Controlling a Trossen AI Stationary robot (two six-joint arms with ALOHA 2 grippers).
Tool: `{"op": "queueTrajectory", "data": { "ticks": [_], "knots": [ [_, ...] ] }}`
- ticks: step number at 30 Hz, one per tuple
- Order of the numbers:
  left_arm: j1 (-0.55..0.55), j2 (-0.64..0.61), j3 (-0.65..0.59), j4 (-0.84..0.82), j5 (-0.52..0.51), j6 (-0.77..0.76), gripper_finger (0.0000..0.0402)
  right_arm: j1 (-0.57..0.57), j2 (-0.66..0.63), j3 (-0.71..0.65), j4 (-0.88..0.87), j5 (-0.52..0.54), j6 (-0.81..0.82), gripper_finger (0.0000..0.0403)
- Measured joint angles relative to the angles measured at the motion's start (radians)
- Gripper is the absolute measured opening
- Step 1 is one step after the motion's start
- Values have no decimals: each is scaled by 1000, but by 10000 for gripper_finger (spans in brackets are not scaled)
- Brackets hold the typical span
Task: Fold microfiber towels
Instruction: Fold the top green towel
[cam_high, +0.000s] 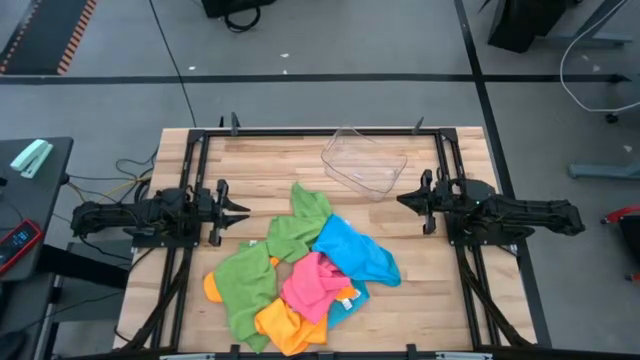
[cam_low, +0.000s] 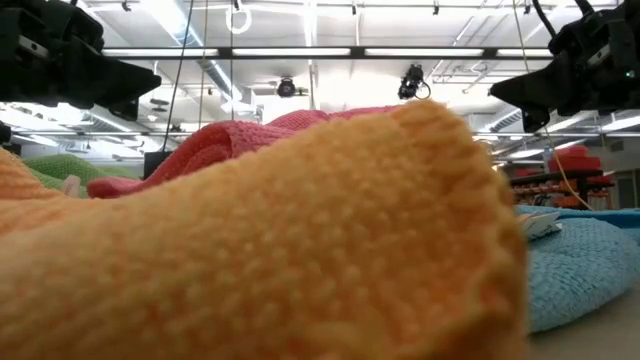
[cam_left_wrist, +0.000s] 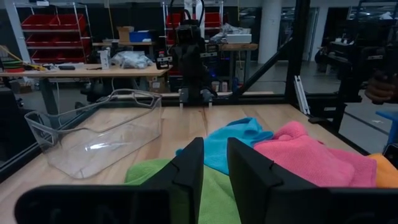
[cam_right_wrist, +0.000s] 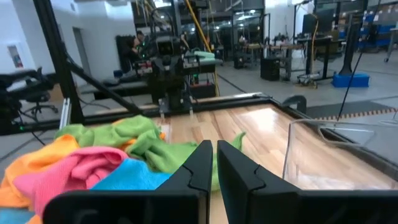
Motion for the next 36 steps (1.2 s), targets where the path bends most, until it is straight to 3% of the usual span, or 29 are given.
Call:
{"op": "queueTrajectory", "data": {
  "ticks": [12,16,25,36],
  "knots": [
    [0,0,0,2,0,0,86,0,0,0,10,1,172,33],
    [0,0,0,3,0,0,81,5,0,0,-12,-44,256,33],
    [0,0,0,3,0,0,88,89,0,0,-51,-82,298,33],
    [0,0,0,2,-1,-1,80,183,0,0,16,-16,314,33]
  ]
}}
